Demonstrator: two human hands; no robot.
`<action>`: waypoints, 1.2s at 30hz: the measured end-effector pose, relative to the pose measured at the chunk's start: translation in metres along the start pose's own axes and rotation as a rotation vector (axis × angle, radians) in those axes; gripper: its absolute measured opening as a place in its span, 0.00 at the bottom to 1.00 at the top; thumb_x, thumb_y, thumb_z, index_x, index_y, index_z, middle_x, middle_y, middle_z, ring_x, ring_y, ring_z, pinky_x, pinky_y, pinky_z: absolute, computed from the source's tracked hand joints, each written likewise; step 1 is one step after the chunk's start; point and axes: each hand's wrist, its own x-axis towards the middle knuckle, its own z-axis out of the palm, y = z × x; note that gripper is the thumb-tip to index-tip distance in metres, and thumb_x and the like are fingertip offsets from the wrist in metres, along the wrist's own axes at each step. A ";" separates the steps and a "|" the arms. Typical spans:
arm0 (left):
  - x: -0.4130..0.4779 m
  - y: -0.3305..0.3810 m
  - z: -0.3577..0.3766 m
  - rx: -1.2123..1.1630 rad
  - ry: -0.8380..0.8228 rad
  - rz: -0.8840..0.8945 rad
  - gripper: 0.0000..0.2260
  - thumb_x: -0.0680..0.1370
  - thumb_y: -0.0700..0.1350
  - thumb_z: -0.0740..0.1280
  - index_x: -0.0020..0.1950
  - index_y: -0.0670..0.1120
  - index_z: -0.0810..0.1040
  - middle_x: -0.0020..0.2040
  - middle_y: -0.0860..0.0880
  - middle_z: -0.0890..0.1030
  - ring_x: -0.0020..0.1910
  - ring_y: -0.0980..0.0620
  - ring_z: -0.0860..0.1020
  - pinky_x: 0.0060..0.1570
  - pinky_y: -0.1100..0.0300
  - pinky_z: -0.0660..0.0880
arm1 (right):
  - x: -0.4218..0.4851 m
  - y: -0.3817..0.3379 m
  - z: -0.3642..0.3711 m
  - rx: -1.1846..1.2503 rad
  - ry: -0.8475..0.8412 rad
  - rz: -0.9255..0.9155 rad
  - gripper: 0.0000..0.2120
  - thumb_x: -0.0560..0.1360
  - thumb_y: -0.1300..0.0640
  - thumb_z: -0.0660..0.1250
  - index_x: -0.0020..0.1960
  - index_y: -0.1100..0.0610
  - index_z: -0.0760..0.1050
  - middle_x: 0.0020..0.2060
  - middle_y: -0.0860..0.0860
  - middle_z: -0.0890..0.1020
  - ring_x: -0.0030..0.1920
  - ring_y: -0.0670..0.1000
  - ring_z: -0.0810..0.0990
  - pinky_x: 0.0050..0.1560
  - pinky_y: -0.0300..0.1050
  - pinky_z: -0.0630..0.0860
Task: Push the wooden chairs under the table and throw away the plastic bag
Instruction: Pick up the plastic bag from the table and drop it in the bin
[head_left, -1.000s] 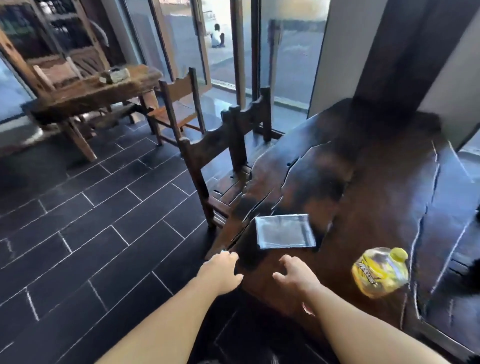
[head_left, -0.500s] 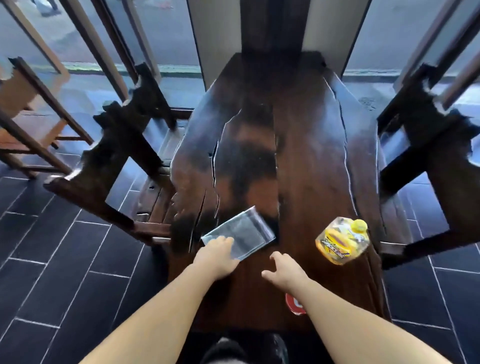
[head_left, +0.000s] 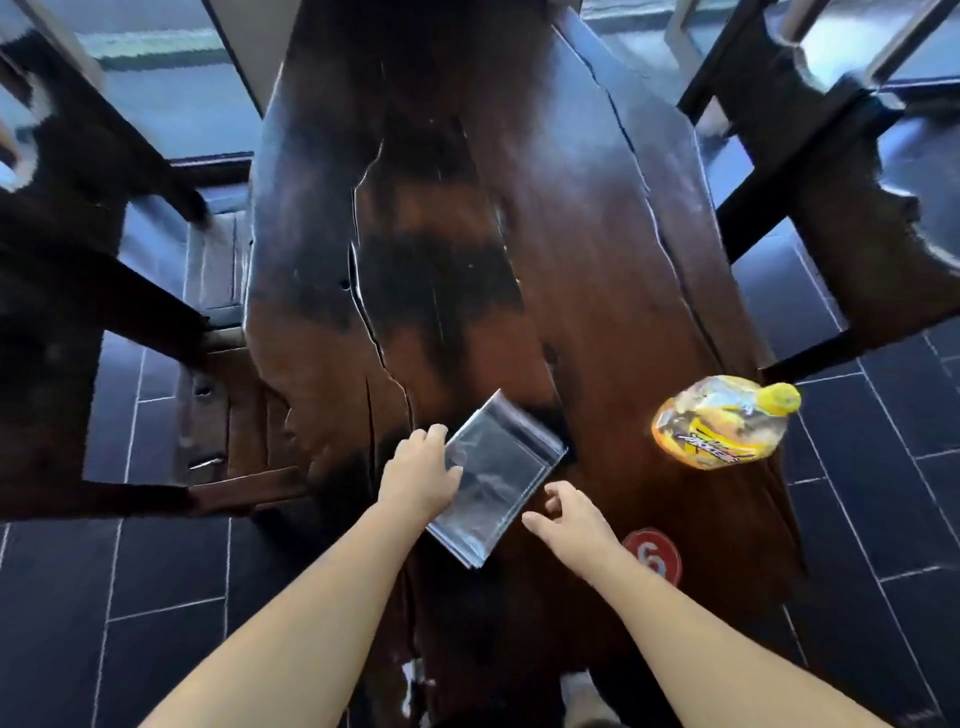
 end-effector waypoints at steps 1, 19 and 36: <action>0.002 0.000 0.002 -0.007 0.001 0.000 0.20 0.76 0.50 0.67 0.66 0.46 0.69 0.58 0.45 0.74 0.60 0.41 0.72 0.58 0.44 0.73 | 0.002 -0.001 0.002 0.045 0.023 0.021 0.29 0.76 0.46 0.70 0.72 0.55 0.68 0.60 0.50 0.75 0.56 0.49 0.76 0.53 0.42 0.71; -0.019 0.015 0.030 -0.372 -0.011 -0.011 0.06 0.77 0.41 0.67 0.41 0.42 0.72 0.35 0.49 0.74 0.35 0.52 0.70 0.33 0.60 0.66 | -0.008 0.014 0.020 0.431 0.118 0.116 0.27 0.77 0.51 0.71 0.72 0.53 0.65 0.50 0.49 0.79 0.51 0.50 0.80 0.56 0.52 0.81; -0.075 0.113 0.027 -0.864 -0.151 0.153 0.02 0.76 0.37 0.70 0.46 0.41 0.79 0.41 0.44 0.85 0.42 0.46 0.84 0.45 0.49 0.81 | -0.081 0.076 -0.053 0.915 0.225 0.071 0.05 0.76 0.57 0.73 0.50 0.58 0.81 0.47 0.57 0.87 0.48 0.55 0.85 0.50 0.51 0.82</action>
